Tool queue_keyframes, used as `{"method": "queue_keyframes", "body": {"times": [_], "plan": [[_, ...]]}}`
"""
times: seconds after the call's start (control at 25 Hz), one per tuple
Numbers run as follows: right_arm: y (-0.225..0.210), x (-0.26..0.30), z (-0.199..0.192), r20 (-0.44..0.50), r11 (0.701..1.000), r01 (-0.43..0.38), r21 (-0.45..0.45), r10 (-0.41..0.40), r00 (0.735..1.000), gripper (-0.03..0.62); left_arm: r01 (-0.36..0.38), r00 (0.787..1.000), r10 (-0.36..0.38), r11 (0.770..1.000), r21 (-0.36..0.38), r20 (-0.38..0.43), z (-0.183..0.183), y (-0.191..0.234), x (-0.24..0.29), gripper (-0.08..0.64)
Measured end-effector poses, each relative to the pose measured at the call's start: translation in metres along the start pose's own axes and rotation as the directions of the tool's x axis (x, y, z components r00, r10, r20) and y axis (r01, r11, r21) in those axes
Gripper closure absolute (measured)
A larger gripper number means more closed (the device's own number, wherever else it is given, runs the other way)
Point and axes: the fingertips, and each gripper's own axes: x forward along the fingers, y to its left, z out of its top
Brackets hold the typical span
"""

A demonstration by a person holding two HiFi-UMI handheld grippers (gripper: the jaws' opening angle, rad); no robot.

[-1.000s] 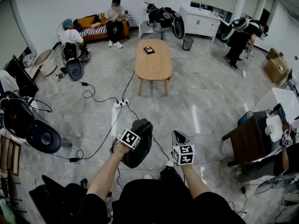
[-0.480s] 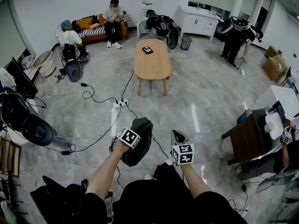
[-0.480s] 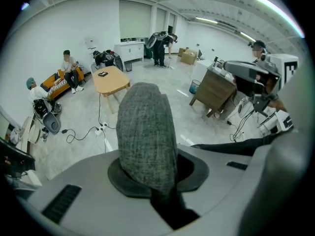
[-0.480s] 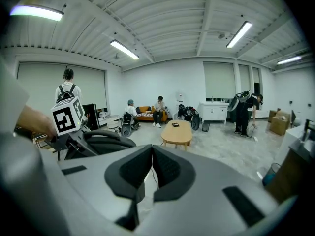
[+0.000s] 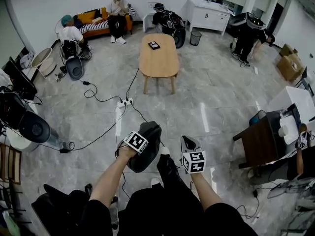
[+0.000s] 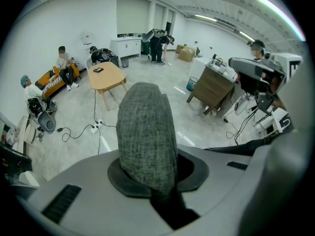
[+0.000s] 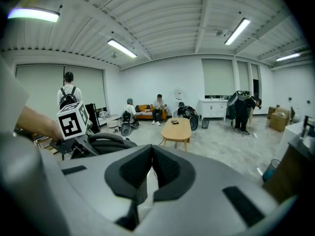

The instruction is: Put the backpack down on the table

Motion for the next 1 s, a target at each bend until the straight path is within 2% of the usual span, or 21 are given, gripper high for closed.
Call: {"method": "queue_keyframes", "body": {"times": [0.48, 0.72, 1.0], "plan": [[-0.02, 0.032, -0.004, -0.029, 0.999, -0.004, 0.045, 0.006, 1.0, 0.581, 0.051, 0.997, -0.049, 0.998, 0.033, -0.063, 0.014, 0.004, 0.037, 0.477], [-0.046, 0.075, 0.007, -0.043, 0.998, -0.008, 0.062, 0.01, 0.999, 0.581, 0.069, 0.995, -0.065, 0.996, 0.055, -0.076, 0.045, 0.02, 0.063, 0.477], [-0.071, 0.141, 0.032, -0.064, 0.995, -0.043, 0.092, 0.049, 0.997, 0.581, 0.077, 0.995, -0.075, 0.996, 0.033, -0.068, 0.091, 0.048, 0.085, 0.477]]}}
